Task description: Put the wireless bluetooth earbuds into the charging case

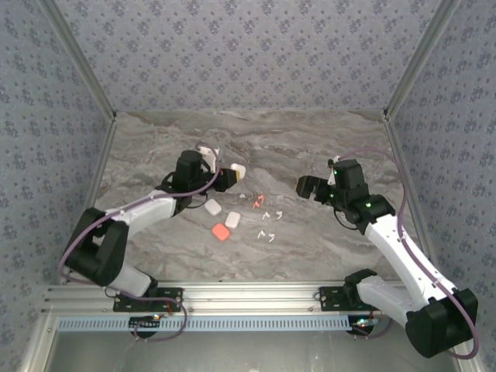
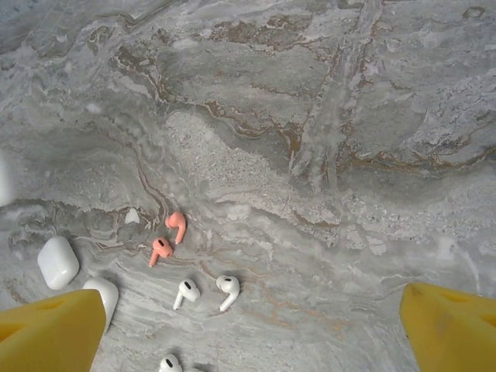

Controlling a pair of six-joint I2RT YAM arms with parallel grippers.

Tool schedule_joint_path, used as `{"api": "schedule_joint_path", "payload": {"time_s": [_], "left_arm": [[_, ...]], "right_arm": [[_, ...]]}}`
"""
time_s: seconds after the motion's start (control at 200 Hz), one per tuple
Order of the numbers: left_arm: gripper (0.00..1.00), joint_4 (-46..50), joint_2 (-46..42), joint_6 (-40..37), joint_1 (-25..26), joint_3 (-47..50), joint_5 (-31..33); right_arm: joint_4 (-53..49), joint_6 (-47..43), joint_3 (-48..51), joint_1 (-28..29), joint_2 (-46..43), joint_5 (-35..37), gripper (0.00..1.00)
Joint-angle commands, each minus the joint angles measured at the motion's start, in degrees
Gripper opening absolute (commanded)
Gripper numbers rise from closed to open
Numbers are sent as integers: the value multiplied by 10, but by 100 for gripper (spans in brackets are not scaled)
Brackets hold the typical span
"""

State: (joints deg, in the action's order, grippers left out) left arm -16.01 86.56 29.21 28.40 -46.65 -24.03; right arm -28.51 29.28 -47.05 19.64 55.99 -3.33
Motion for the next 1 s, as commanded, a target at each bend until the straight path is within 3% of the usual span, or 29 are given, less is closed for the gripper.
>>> {"api": "schedule_joint_path", "payload": {"time_s": [0.0,0.505,0.994], "left_arm": [[0,49,47,48,-13,-47,-20],[0,62,241,100,-48,-153,-51],[40,99,271,89,-52,-183,-21]], "right_arm": [[0,15,5,-4,-10,10,100],[30,7,10,-4,22,-11,100],[6,-8,4,-4,26,6,100]]}}
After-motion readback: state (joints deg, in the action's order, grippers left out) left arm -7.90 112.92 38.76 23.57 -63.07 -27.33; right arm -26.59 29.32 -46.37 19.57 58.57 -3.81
